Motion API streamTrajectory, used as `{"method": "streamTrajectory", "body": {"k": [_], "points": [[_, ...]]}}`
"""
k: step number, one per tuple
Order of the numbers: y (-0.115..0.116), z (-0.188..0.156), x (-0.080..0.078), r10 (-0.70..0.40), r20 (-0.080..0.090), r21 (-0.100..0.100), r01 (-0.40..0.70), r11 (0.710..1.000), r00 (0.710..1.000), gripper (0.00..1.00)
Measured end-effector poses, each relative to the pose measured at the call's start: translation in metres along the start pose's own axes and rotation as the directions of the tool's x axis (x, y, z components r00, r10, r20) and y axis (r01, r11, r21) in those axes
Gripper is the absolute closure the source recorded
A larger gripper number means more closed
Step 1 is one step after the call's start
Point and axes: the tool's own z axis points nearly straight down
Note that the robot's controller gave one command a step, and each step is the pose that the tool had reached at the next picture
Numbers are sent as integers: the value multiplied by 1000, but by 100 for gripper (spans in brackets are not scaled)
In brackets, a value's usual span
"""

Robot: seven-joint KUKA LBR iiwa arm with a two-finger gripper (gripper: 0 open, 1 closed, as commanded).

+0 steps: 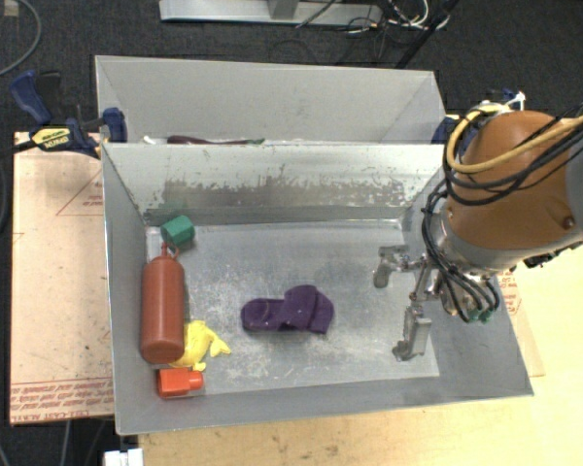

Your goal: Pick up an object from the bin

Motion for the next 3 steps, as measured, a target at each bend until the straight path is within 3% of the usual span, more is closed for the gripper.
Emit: {"method": "streamTrajectory", "body": {"k": [2,3], "points": [[1,-3,-3,-3,9,1,3,1000,1000,0],[31,8,-18,-44,0,-1,44,999,999,0]]}}
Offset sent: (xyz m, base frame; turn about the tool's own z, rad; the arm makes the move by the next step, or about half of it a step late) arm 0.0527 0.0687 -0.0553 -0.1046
